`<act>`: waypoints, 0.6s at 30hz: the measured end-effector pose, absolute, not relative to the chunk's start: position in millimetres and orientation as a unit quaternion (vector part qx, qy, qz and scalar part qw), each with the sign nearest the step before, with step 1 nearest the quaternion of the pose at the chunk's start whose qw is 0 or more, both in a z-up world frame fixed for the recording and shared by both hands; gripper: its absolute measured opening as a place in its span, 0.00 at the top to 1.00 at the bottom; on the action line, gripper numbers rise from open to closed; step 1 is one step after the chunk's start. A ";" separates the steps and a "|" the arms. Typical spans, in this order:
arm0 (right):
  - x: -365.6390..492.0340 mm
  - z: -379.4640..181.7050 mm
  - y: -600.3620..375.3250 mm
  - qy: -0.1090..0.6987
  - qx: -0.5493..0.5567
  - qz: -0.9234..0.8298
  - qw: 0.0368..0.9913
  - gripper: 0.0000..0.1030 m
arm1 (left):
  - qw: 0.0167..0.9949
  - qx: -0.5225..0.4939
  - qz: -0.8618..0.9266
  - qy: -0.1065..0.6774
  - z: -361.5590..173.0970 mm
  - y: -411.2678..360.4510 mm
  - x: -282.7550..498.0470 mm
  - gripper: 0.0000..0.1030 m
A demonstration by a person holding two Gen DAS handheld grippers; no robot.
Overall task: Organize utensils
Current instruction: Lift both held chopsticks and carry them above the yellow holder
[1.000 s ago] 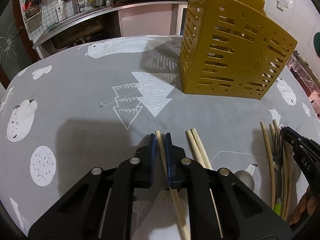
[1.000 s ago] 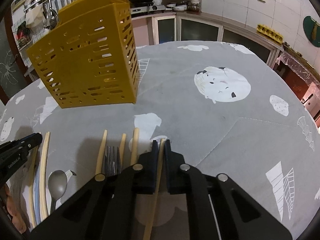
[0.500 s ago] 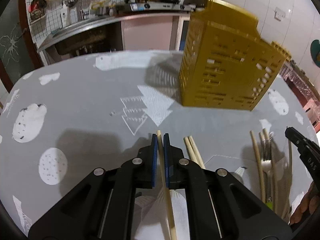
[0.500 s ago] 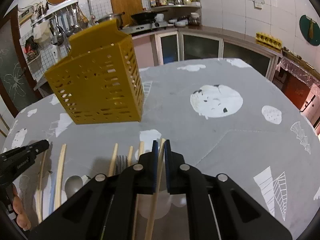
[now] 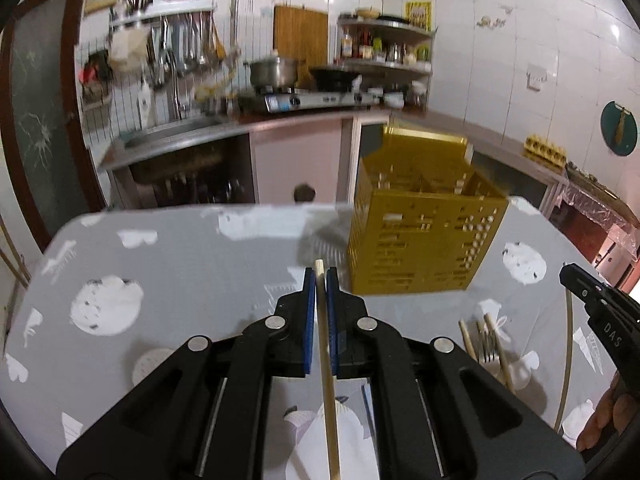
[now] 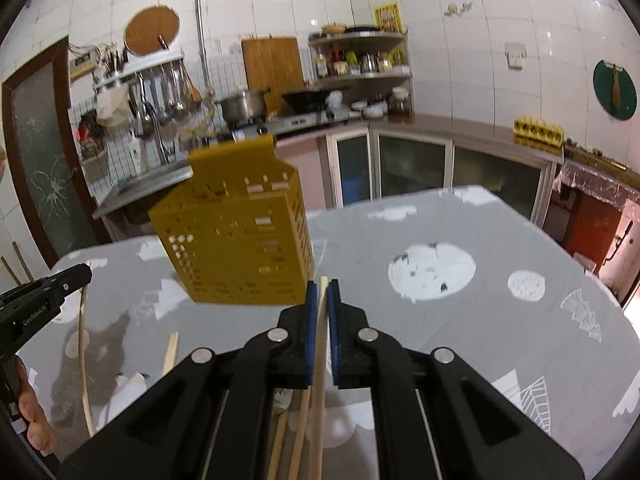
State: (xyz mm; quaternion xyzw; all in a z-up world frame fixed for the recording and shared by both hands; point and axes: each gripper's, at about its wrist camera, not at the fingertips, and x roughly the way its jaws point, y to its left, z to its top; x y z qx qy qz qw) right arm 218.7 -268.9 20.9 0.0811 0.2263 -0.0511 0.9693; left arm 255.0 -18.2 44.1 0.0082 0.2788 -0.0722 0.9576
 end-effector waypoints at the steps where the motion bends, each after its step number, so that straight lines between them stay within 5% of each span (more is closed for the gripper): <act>1: 215.5 23.9 -268.6 0.217 0.079 -0.053 0.972 0.95 | 0.959 0.008 -0.073 0.273 46.6 -18.4 252.8 0.96; 18: 171.8 63.4 -266.2 0.093 0.055 -0.073 0.991 0.95 | 0.980 -0.010 -0.072 0.184 79.2 -8.5 222.3 0.96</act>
